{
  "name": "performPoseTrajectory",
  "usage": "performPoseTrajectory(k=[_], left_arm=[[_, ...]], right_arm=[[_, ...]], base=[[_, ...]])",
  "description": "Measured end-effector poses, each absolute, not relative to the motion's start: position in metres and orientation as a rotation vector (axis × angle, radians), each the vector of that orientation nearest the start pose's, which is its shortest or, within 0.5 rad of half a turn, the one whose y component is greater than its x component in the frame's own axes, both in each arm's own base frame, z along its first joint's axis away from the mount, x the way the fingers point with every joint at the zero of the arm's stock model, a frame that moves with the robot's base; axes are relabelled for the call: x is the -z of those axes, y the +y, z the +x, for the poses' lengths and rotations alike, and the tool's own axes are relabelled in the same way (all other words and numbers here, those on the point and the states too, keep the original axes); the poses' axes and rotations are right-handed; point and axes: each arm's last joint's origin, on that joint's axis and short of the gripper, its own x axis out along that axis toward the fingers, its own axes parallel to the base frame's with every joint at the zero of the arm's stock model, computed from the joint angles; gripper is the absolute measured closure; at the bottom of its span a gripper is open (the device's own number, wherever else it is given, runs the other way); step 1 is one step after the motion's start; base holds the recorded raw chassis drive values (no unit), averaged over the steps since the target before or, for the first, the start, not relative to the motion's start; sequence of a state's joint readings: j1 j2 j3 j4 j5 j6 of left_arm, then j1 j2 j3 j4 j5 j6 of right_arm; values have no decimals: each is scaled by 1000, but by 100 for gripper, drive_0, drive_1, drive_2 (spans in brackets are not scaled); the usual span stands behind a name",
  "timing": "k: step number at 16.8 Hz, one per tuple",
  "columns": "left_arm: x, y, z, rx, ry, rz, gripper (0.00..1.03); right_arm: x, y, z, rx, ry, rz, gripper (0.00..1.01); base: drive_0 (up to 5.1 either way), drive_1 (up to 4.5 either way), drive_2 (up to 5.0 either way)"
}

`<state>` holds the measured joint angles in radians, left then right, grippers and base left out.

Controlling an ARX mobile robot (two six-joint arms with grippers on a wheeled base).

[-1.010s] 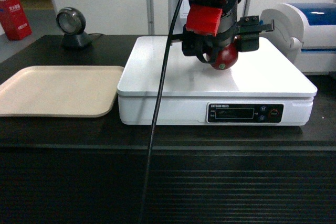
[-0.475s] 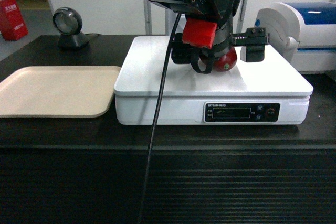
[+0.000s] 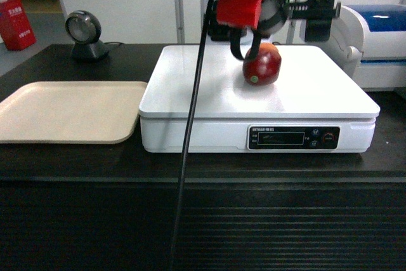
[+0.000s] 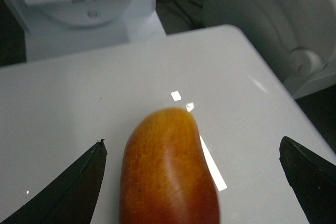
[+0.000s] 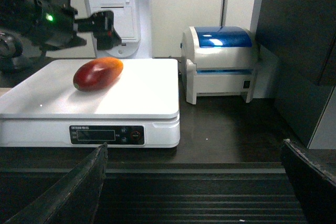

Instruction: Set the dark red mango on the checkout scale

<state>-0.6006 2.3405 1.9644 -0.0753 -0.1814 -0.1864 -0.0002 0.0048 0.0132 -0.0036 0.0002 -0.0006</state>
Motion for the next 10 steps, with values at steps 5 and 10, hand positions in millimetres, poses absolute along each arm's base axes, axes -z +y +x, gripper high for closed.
performPoseTrajectory(k=[5, 10], left_arm=[[-275, -261, 422, 528, 246, -59, 5], [-318, -164, 393, 476, 94, -148, 5]], right_arm=[[-167, 0, 97, 0, -5, -1, 3], [-167, 0, 97, 0, -5, -1, 3]], base=[[0, 0, 0], [0, 0, 0]])
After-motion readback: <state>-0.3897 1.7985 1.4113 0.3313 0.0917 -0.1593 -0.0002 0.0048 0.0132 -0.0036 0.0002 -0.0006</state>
